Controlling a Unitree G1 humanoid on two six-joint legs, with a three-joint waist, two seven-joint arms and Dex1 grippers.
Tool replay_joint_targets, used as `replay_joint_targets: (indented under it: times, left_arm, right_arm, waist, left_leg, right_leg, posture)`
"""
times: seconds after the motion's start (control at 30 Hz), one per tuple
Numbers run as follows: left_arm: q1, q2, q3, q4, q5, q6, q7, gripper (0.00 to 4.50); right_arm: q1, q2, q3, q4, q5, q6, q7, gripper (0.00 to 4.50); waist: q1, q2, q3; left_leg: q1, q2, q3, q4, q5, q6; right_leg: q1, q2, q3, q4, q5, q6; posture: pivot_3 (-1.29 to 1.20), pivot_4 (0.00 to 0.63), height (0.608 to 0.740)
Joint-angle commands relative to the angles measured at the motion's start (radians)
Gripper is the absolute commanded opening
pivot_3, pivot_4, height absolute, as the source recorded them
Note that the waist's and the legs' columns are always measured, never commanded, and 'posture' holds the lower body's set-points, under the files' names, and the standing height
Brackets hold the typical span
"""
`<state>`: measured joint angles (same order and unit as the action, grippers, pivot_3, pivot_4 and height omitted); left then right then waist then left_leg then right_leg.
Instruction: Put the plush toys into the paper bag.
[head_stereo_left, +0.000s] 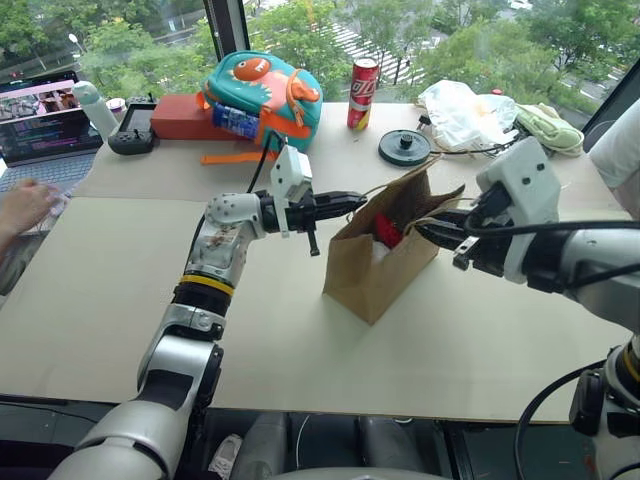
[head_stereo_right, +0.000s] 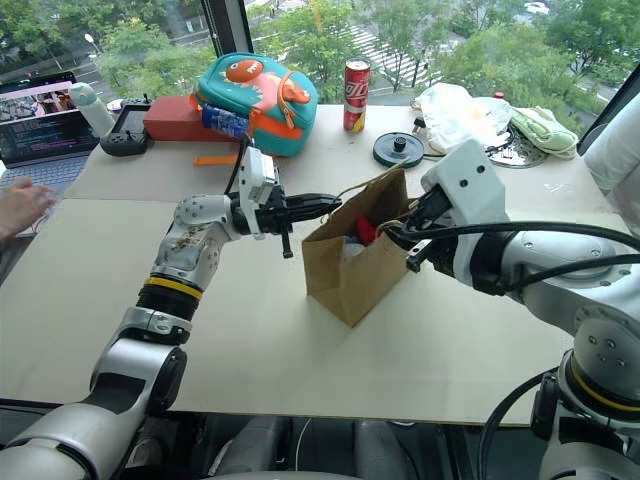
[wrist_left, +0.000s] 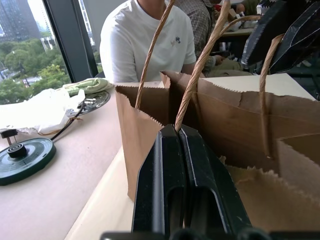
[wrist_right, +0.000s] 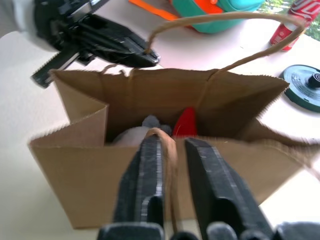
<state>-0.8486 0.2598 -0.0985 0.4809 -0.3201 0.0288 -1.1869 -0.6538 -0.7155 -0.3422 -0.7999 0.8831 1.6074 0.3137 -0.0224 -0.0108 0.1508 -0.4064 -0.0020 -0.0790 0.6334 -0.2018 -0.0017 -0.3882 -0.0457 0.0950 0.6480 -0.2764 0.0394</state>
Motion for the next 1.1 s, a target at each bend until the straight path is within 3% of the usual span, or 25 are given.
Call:
replay_joint_targets:
  times: [0.03,0.2,0.23,0.37,0.6,0.7,0.87,1.07,1.1]
  left_arm:
    - [0.016,0.01,-0.002,-0.11,-0.036,0.09,-0.009,1.2]
    - [0.041,0.017,0.006,-0.175,-0.04,0.143,0.011,2.92]
    - [0.043,0.023,0.015,-0.184,-0.05,0.162,0.015,3.22]
    - [0.054,0.057,0.057,-0.234,-0.106,0.264,0.025,3.22]
    - [0.057,0.121,0.13,-0.307,-0.206,0.449,0.059,3.22]
    - [0.122,0.182,0.135,-0.388,-0.237,0.528,0.05,3.27]
    - [0.249,0.264,0.14,-0.551,-0.305,0.638,0.043,3.27]
    - [0.322,0.293,0.128,-0.631,-0.316,0.653,0.06,3.27]
    - [0.329,0.293,0.124,-0.638,-0.317,0.654,0.065,3.27]
  right_arm:
    - [-0.029,0.017,-0.078,-0.013,0.015,-0.013,0.004,2.87]
    - [-0.048,0.029,-0.149,-0.021,0.056,-0.008,0.029,4.48]
    - [-0.059,0.018,-0.189,-0.021,0.091,-0.009,0.05,4.5]
    - [-0.055,-0.058,-0.331,-0.011,0.267,-0.037,0.125,4.5]
    - [0.034,-0.146,-0.39,0.061,0.479,-0.121,0.041,4.5]
    - [0.136,-0.181,-0.381,0.051,0.61,-0.205,-0.017,3.83]
    - [0.315,-0.284,-0.418,0.039,0.803,-0.355,-0.085,2.06]
    - [0.497,-0.355,-0.462,0.012,0.897,-0.477,-0.061,0.05]
    - [0.518,-0.36,-0.456,0.006,0.893,-0.494,-0.055,0.05]
  waist:
    - [0.001,0.0,0.0]
    - [0.001,0.0,0.0]
    - [0.001,0.0,0.0]
    - [0.002,0.0,0.0]
    - [0.001,0.0,0.0]
    - [-0.003,0.0,0.0]
    - [-0.006,0.0,0.0]
    - [0.004,-0.001,0.001]
    - [0.005,-0.001,0.001]
  left_leg:
    - [0.0,0.0,0.0,0.0,0.0,0.0]
    - [0.0,0.0,0.0,0.0,0.0,0.0]
    - [0.0,0.0,0.0,0.0,0.0,0.0]
    - [0.0,0.0,0.0,0.0,0.0,0.0]
    - [0.0,0.001,0.0,0.0,0.0,0.0]
    - [0.001,0.001,0.001,0.0,0.0,0.0]
    - [0.001,0.001,0.001,-0.003,0.0,0.0]
    - [0.002,0.001,0.002,-0.001,0.0,0.0]
    - [0.002,0.001,0.002,-0.001,0.0,0.0]
  right_leg:
    - [0.0,0.0,0.0,0.0,0.0,0.0]
    - [0.0,0.0,0.0,0.0,0.0,0.0]
    - [0.0,0.0,0.0,0.0,0.0,0.0]
    - [0.0,0.0,0.0,0.0,0.0,0.0]
    - [0.001,0.0,0.0,0.0,0.0,0.0]
    - [0.001,0.0,0.0,0.0,0.0,0.0]
    - [0.0,0.0,0.001,-0.001,0.0,0.0]
    - [0.003,0.0,0.001,-0.002,0.0,0.0]
    - [0.003,0.0,0.001,-0.002,-0.001,0.001]
  posture:
    - [0.0,0.15,0.74]
    - [0.0,0.15,0.74]
    - [0.0,0.15,0.74]
    - [0.0,0.15,0.74]
    - [0.0,0.15,0.74]
    - [0.0,0.15,0.74]
    - [0.0,0.15,0.74]
    - [0.0,0.15,0.74]
    - [0.0,0.15,0.74]
